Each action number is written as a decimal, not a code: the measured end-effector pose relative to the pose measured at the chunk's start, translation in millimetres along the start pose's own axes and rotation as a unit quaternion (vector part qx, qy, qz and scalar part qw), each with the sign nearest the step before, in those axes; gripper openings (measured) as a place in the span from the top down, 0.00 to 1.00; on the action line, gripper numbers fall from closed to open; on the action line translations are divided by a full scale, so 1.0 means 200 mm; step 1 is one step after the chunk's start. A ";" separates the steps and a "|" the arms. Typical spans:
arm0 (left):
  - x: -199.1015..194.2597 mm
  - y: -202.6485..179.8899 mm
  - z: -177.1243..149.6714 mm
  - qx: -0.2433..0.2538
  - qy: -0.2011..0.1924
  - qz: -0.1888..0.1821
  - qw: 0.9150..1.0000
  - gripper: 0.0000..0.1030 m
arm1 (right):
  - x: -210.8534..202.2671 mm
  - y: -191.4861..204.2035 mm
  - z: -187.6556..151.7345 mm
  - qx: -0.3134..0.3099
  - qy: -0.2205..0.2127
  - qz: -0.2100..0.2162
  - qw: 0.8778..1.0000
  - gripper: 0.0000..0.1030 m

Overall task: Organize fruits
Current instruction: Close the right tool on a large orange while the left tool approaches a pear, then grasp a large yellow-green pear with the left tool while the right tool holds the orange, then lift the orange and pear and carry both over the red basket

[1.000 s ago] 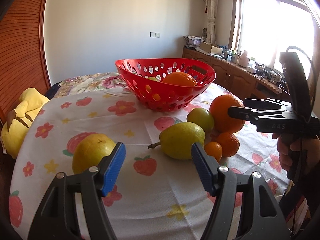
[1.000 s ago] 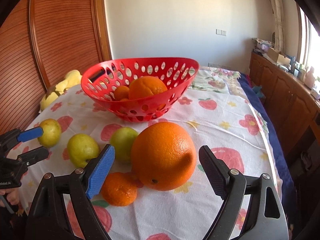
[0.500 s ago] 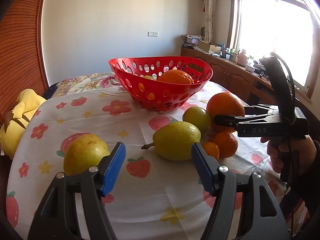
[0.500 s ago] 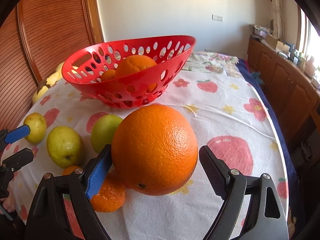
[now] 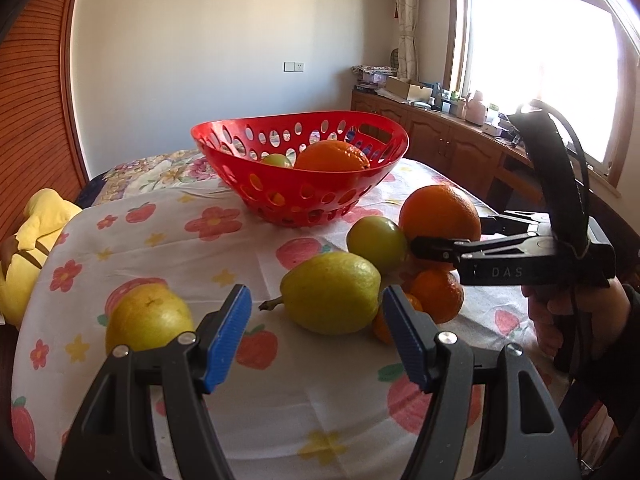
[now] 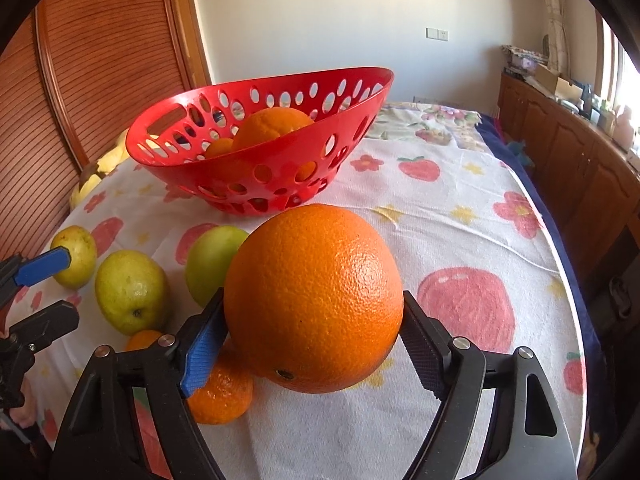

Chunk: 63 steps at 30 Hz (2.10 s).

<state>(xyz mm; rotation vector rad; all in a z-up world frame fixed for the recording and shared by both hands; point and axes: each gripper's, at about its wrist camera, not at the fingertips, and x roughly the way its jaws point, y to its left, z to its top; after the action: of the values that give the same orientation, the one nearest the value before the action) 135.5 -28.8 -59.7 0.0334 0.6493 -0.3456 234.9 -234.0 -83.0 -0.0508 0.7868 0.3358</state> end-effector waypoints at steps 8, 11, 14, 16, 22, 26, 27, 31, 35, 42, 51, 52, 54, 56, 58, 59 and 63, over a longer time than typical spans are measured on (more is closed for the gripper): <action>0.04 -0.02 0.04 0.005 0.003 -0.003 1.000 0.34 | -0.06 -0.01 -0.05 0.001 -0.005 0.005 1.000 0.21; 0.07 -0.04 0.06 0.007 0.008 -0.004 1.000 0.34 | -0.09 -0.01 -0.07 0.007 -0.009 0.011 1.000 0.21; 0.10 -0.04 0.07 0.008 0.016 -0.003 1.000 0.33 | -0.13 -0.02 -0.10 0.010 -0.012 0.016 1.000 0.21; 0.13 -0.04 0.07 0.009 0.021 0.001 1.000 0.33 | -0.16 -0.01 -0.11 0.009 -0.013 0.017 1.000 0.20; 0.18 -0.05 0.06 0.010 0.034 0.005 0.999 0.32 | -0.20 -0.01 -0.16 0.011 -0.019 0.021 1.000 0.20; 0.20 -0.05 0.06 0.012 0.036 0.001 0.999 0.31 | -0.19 -0.04 -0.17 0.022 -0.020 0.020 0.999 0.20; 0.20 -0.05 0.06 0.013 0.037 0.000 0.999 0.30 | -0.19 -0.04 -0.17 0.024 -0.020 0.020 0.999 0.20; 0.23 -0.06 0.06 0.011 0.047 -0.006 0.999 0.30 | -0.17 -0.08 -0.18 0.043 -0.020 0.020 0.999 0.20; 0.27 -0.08 0.06 0.020 0.061 0.006 0.998 0.30 | -0.18 -0.09 -0.18 0.048 -0.019 0.022 0.998 0.20; 0.30 -0.08 0.06 0.025 0.072 0.010 0.997 0.30 | -0.18 -0.09 -0.19 0.048 -0.021 0.020 0.998 0.20; 0.33 -0.05 0.08 0.009 0.081 -0.005 0.997 0.30 | -0.18 -0.09 -0.19 0.047 -0.021 0.018 0.999 0.20; 0.33 -0.05 0.08 0.008 0.082 -0.007 0.997 0.30 | -0.18 -0.09 -0.19 0.047 -0.021 0.018 0.999 0.20; 0.33 -0.05 0.07 0.008 0.081 -0.013 0.997 0.31 | -0.18 -0.09 -0.19 0.047 -0.021 0.018 0.999 0.20; 0.32 -0.05 0.07 0.011 0.079 -0.014 0.997 0.32 | -0.18 -0.09 -0.19 0.048 -0.021 0.019 0.998 0.20; 0.32 -0.05 0.07 0.012 0.078 -0.014 0.997 0.32 | -0.18 -0.09 -0.19 0.047 -0.021 0.019 0.998 0.20; 0.31 -0.05 0.07 0.011 0.076 -0.011 0.997 0.32 | -0.18 -0.09 -0.19 0.047 -0.021 0.019 0.998 0.20; 0.25 -0.02 0.08 0.001 0.055 -0.010 0.998 0.32 | -0.18 -0.09 -0.19 0.048 -0.021 0.019 0.998 0.20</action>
<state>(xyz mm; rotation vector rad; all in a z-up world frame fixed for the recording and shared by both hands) 181.2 -50.2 -77.3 0.0488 0.7580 -0.3656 190.3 -267.8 -85.9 0.0609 0.7624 0.3345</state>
